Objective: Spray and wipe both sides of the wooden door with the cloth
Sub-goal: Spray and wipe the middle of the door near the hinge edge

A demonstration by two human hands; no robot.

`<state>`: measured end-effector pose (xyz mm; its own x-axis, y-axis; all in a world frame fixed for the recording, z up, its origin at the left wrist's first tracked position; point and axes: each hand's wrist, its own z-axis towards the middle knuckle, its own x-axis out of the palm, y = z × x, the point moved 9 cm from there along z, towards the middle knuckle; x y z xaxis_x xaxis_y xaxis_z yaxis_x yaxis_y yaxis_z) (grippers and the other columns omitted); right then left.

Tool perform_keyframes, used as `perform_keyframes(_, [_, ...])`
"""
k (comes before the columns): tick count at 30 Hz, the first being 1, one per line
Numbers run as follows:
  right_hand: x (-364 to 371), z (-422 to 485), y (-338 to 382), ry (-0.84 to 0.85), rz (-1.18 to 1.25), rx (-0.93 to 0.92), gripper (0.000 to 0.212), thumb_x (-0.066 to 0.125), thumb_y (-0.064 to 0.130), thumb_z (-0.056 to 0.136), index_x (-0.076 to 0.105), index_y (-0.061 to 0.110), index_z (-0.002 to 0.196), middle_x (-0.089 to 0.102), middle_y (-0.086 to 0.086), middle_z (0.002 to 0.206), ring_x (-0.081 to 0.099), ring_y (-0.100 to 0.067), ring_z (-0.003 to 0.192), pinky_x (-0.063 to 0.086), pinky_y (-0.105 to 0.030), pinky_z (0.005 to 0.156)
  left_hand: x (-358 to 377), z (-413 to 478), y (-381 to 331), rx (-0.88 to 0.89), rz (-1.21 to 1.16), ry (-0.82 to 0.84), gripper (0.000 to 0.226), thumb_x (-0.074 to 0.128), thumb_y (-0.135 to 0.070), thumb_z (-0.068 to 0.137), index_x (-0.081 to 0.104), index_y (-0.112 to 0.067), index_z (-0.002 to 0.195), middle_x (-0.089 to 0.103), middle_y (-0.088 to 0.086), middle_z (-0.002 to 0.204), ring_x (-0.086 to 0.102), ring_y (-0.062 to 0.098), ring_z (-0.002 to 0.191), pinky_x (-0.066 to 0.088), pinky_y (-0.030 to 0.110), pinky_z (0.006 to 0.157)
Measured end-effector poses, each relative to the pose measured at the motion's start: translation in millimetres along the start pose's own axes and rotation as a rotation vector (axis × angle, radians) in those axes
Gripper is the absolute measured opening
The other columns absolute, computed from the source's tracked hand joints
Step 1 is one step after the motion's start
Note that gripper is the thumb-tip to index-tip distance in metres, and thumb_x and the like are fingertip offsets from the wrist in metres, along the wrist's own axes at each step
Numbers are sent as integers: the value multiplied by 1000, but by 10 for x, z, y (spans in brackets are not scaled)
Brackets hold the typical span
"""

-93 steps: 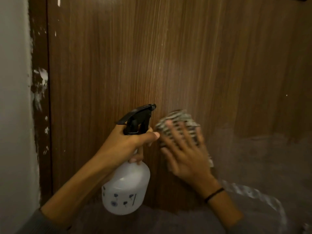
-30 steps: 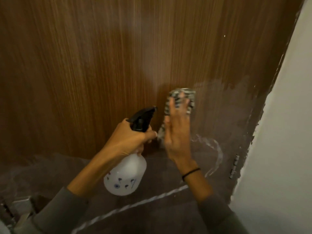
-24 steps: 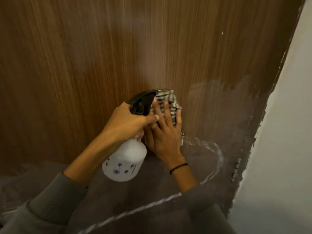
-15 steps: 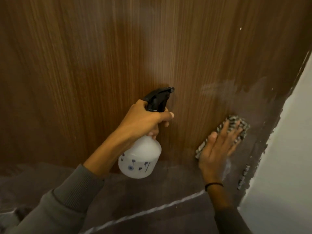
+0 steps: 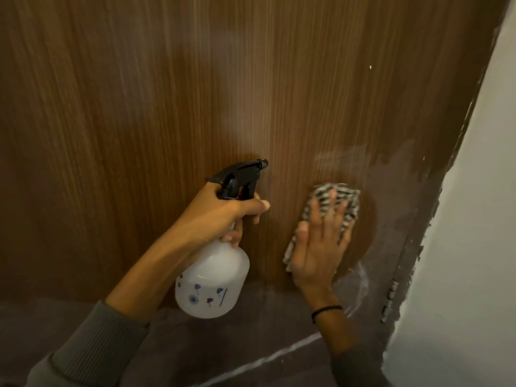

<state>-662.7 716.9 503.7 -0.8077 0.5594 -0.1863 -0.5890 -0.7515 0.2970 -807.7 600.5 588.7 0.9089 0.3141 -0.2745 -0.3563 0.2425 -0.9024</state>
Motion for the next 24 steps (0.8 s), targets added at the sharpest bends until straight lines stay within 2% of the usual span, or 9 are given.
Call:
perform_keyframes(2, [-51, 121, -138, -1, 39, 171, 52, 23, 34, 109, 25, 20, 159, 9, -3, 169, 2, -26, 157, 11, -66, 120, 13, 12, 2, -4, -5, -15, 13, 70, -14, 93, 65, -4, 87, 67, 10, 79, 38, 17, 40, 42, 29, 46])
perform_keyframes(4, [-69, 191, -13, 30, 86, 170, 54, 23, 34, 109, 22, 21, 161, 5, -1, 170, -3, -25, 157, 6, -65, 121, 26, 17, -5, -7, -27, -30, 12, 71, -14, 93, 65, -4, 88, 68, 10, 78, 39, 16, 39, 42, 30, 46])
perform_keyframes(6, [-54, 293, 369, 108, 102, -73, 54, 26, 34, 108, 22, 23, 160, 6, -1, 170, -2, -27, 157, 1, -61, 123, 31, 15, -6, -7, -53, -43, 11, 71, -13, 92, 65, -5, 88, 67, 11, 77, 38, 16, 38, 41, 30, 46])
perform_keyframes(9, [-82, 505, 791, 153, 28, -516, 51, 34, 33, 106, 33, 23, 156, 19, -4, 167, 11, -29, 156, 6, -58, 124, 22, 22, -9, 2, -73, -59, 8, 71, -12, 93, 67, -5, 90, 66, 11, 74, 38, 17, 39, 40, 28, 45])
perform_keyframes(11, [-108, 650, 783, 137, 13, -604, 47, 37, 32, 106, 38, 24, 153, 24, -4, 165, 15, -28, 156, 8, -56, 124, 22, 19, -15, 6, -73, -63, 9, 71, -14, 93, 68, -5, 92, 67, 10, 75, 39, 17, 39, 41, 27, 43])
perform_keyframes(13, [-121, 691, 677, 107, 53, -528, 46, 38, 30, 107, 37, 24, 153, 23, -4, 165, 15, -27, 156, 9, -56, 124, 18, 11, -23, 7, -46, -74, 12, 71, -15, 92, 68, -4, 94, 69, 9, 77, 39, 16, 39, 41, 27, 43])
perform_keyframes(17, [-112, 486, 341, 84, 205, -115, 52, 40, 16, 107, 31, 20, 157, 13, -3, 169, 4, -25, 157, 11, -61, 123, 20, -27, -16, -39, -83, -122, 14, 71, -14, 93, 66, -1, 93, 69, 11, 79, 37, 17, 39, 41, 27, 43])
perform_keyframes(19, [-116, 312, 192, 132, 280, -33, 57, 43, 9, 104, 28, 20, 158, 11, -1, 170, 3, -24, 157, 16, -61, 122, 68, -67, -32, -56, -86, -133, 17, 72, -15, 92, 66, 0, 96, 70, 11, 82, 37, 16, 39, 42, 27, 43])
perform_keyframes(24, [-527, 201, -242, 58, 510, 249, 50, 37, 34, 106, 26, 49, 152, 23, 13, 166, 17, 5, 150, 25, -29, 124, 435, -24, -135, -55, -18, -32, 22, 73, -18, 91, 68, 0, 103, 74, 18, 97, 42, 13, 41, 42, 27, 44])
